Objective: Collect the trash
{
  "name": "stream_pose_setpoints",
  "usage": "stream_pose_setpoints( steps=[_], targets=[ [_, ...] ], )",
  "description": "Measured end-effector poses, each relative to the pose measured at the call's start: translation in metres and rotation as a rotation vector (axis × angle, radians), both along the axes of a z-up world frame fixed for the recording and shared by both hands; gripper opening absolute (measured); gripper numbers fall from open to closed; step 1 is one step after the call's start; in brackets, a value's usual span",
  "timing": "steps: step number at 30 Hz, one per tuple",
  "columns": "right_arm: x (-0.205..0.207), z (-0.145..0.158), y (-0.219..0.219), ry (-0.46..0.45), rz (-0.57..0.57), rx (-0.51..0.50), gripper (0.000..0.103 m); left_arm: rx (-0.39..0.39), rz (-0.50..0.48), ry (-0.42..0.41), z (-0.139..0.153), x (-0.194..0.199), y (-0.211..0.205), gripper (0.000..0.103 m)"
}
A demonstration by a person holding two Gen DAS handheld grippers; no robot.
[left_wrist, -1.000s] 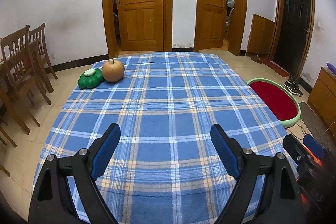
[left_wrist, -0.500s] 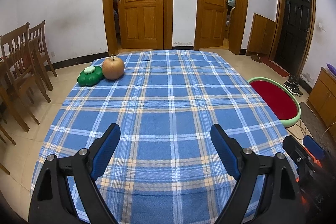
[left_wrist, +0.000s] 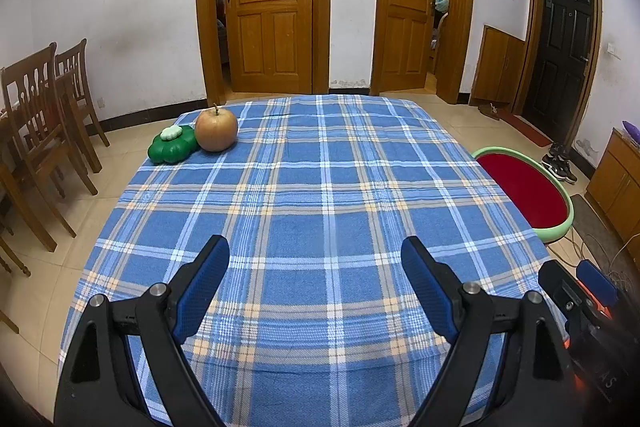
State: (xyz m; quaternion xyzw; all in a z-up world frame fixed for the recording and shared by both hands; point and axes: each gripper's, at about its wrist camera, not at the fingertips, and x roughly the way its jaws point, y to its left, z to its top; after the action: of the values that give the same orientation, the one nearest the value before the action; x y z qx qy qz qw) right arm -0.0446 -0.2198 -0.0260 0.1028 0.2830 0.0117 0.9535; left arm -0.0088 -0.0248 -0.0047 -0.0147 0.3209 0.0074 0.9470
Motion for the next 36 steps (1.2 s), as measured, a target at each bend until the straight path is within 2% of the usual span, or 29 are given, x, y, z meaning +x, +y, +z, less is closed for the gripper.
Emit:
stream_pose_setpoints(
  steps=[36],
  targets=[
    [-0.0027,-0.0002,0.0002,0.005,0.002,0.008,0.083,0.000,-0.003,0.002,0.0009,-0.0002,-0.0006,0.087]
  ],
)
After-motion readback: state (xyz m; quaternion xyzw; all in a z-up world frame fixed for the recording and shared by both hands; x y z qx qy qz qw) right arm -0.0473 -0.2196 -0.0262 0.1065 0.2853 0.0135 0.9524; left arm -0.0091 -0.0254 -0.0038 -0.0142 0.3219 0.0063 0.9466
